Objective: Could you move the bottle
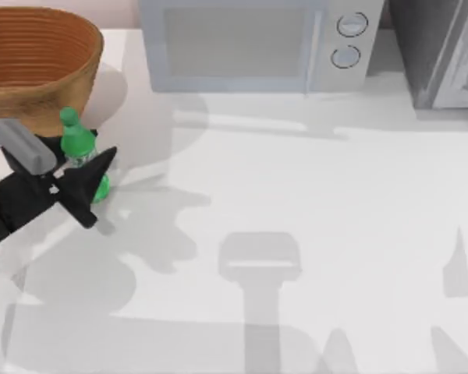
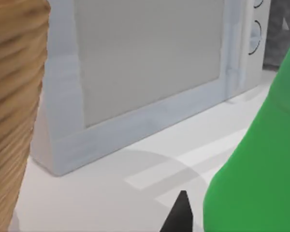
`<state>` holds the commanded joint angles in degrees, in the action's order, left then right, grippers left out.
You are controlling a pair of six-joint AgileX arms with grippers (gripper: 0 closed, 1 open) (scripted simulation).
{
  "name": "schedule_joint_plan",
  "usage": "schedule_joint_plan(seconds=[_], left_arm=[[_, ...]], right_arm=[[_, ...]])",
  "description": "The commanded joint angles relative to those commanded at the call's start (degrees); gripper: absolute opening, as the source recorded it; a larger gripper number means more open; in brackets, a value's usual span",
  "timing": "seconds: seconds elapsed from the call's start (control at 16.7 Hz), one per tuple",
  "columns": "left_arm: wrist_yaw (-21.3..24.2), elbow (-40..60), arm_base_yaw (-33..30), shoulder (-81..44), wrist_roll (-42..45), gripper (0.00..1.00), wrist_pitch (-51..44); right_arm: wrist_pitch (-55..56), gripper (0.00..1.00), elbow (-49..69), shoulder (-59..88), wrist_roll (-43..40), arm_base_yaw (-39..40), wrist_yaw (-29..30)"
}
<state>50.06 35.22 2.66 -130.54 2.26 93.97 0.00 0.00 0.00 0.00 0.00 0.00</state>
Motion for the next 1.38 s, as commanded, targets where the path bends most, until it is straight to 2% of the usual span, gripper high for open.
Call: schedule_joint_plan(seconds=[0.12,0.36,1.14,1.38], left_arm=[[-1.71,2.04,-1.72,-2.36,-0.11,0.0,0.6],[-2.01,2.41,-2.03,-2.74,-0.12,0.0,0.71],[-2.01,2.41,-2.03,-2.74,-0.12,0.98,0.71],[-2.01,2.41,-2.03,-2.74,-0.12,1.0,0.71]], right_arm=[[0.0,1.0,0.0,0.0,0.0,0.0,0.0],[0.0,1.0,0.0,0.0,0.0,0.0,0.0],[0.0,1.0,0.0,0.0,0.0,0.0,0.0],[0.0,1.0,0.0,0.0,0.0,0.0,0.0]])
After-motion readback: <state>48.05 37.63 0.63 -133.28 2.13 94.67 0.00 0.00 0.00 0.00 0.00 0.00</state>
